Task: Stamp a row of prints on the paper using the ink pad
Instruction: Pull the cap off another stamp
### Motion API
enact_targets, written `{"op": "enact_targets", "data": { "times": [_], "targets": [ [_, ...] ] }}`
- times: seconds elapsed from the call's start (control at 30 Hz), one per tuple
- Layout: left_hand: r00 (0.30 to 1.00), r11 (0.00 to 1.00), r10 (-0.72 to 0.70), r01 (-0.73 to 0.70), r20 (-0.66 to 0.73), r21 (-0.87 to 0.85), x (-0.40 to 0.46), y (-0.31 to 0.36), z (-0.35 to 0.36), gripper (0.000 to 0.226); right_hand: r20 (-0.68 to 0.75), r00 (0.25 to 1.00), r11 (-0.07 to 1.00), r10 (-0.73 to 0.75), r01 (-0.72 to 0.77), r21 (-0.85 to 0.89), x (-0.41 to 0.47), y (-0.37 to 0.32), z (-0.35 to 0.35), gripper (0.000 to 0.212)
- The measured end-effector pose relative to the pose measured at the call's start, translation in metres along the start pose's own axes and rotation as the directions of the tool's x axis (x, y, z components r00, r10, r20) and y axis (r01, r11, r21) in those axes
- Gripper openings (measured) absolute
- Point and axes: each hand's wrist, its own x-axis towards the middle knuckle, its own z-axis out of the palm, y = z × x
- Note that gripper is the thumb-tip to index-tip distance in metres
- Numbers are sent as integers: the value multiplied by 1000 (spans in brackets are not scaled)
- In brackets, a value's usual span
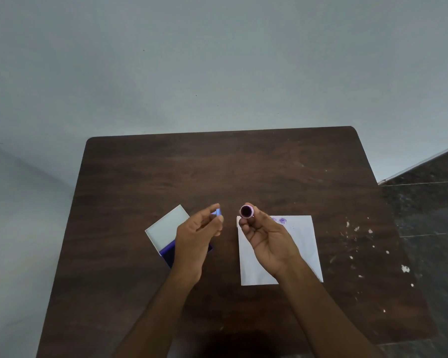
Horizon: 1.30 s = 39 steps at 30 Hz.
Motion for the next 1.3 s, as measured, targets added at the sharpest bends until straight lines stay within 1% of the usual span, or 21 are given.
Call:
{"op": "enact_targets", "data": {
  "times": [0.1, 0.17, 0.23, 0.3, 0.33, 0.37, 0.43, 0.47, 0.53, 0.57, 0.63, 0.7, 0.8, 0.87, 0.97, 1.13, 1.3],
  "targets": [
    [1000, 999, -25, 25, 4, -41, 5, -12, -5, 28, -18, 1000, 1000, 13, -13, 26, -1, -1, 0, 36],
    [997, 996, -69, 68, -20, -54, 10, -19, -5, 27, -31, 999, 999, 26, -25, 41, -1, -2, 0, 33],
    [982, 981, -187, 185, -28, -61, 18, -24, -4, 24, -47, 998, 998, 40, -38, 45, -1, -2, 1, 29],
    [949, 938, -314, 314, 19, -144, 25, -30, -4, 20, -58, 997, 998, 49, -46, 46, 0, -1, 1, 27],
    [938, 925, -343, 345, 36, -159, 27, -32, -3, 21, -64, 996, 998, 54, -51, 47, 0, -1, 1, 26],
    [942, 935, -334, 335, 27, -114, 29, -35, -2, 23, -68, 996, 997, 58, -55, 49, 0, -1, 1, 26],
    [976, 966, -216, 219, -40, 135, 33, -41, -1, 26, -78, 995, 997, 62, -58, 55, -1, -1, 1, 26],
    [988, 955, -142, 153, -62, 253, 34, -43, 1, 25, -83, 995, 997, 62, -58, 54, -1, -1, 1, 27],
    [998, 894, -17, 43, -61, 447, 38, -48, 5, 18, -86, 994, 997, 61, -57, 54, -1, -1, 1, 29],
    [999, 854, 14, 15, -52, 520, 40, -50, 6, 16, -88, 994, 997, 63, -58, 55, -1, -1, 0, 30],
    [998, 804, 42, -2, -53, 594, 43, -53, 9, 20, -93, 993, 996, 67, -61, 61, -1, -1, 0, 32],
    [990, 743, 134, -69, -48, 665, 44, -59, 9, 29, -99, 992, 996, 73, -67, 62, -1, -1, -1, 32],
    [955, 584, 295, -174, -8, 793, 42, -68, 9, 37, -100, 992, 995, 81, -76, 60, -1, -1, 0, 25],
    [931, 498, 365, -207, 13, 842, 41, -74, 10, 37, -102, 991, 995, 85, -79, 63, -1, -1, 1, 23],
    [913, 434, 408, -217, 24, 875, 43, -76, 11, 36, -93, 992, 994, 86, -80, 69, -2, -1, 1, 22],
    [924, 426, 378, -218, 46, 878, 46, -80, 9, 37, -83, 993, 995, 84, -79, 59, -1, -2, 4, 21],
    [914, 437, 402, -241, 52, 867, 47, -83, 9, 40, -83, 993, 994, 85, -79, 74, -1, -1, 6, 21]
  ]
}}
